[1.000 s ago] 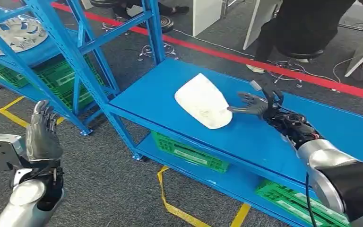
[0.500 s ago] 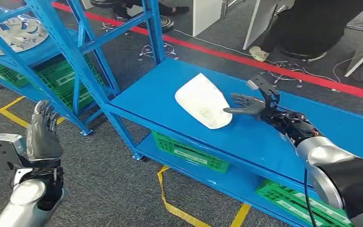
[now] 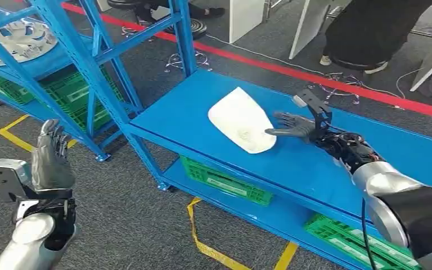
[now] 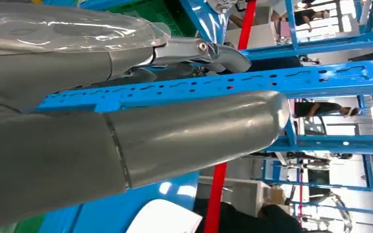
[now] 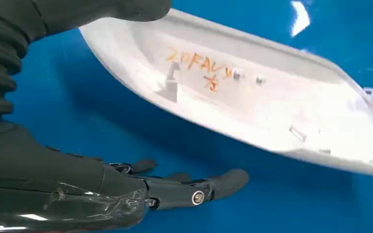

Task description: Take the parts from the cabinet and place them on the table.

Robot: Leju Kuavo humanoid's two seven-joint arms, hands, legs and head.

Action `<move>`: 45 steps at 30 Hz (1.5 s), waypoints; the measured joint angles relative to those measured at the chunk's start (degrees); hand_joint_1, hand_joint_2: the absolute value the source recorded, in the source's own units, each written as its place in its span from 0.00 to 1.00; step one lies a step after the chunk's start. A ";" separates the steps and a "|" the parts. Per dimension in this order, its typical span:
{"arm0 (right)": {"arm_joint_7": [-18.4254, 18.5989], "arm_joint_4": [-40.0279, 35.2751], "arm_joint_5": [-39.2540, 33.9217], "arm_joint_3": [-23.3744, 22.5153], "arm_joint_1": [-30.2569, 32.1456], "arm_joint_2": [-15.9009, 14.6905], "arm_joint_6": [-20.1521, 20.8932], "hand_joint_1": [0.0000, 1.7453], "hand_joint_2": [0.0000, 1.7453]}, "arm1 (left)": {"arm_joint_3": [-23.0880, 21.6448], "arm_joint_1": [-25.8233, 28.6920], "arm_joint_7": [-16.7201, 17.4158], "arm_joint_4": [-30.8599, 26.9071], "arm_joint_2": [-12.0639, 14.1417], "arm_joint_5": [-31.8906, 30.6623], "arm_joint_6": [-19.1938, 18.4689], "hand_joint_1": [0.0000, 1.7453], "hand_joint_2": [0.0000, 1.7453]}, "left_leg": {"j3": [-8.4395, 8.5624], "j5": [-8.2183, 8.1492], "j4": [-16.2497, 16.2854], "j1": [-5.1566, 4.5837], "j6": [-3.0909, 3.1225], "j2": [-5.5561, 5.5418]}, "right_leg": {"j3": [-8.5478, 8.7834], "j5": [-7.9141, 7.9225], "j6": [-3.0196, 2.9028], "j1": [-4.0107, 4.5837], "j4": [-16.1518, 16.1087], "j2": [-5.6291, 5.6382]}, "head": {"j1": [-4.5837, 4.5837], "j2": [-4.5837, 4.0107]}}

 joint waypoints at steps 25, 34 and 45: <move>4.94 3.56 -2.86 2.14 -5.63 2.03 5.62 0.00 1.00 | -0.02 -0.71 -1.64 2.14 -0.09 0.09 -1.22 0.00 0.00 | -0.02 0.00 0.00 0.00 0.00 0.00 | -0.01 0.00 0.00 0.00 0.00 -0.01 | 0.00 0.00; 6.23 4.39 -2.78 2.64 -6.01 2.25 4.37 0.00 1.00 | -0.02 -1.05 -1.64 2.64 -0.11 0.09 -1.62 0.00 0.00 | -0.02 0.00 0.01 0.00 0.00 0.00 | -0.01 0.00 0.00 0.00 0.00 -0.01 | 0.02 0.00; 5.81 5.22 -2.97 2.69 -6.00 2.32 -1.53 0.00 1.00 | 0.00 -1.18 -1.35 2.75 -0.11 -0.22 -1.16 0.00 0.00 | -0.01 0.00 0.01 0.00 0.00 0.01 | -0.01 0.00 0.00 0.00 0.00 0.01 | 0.00 0.00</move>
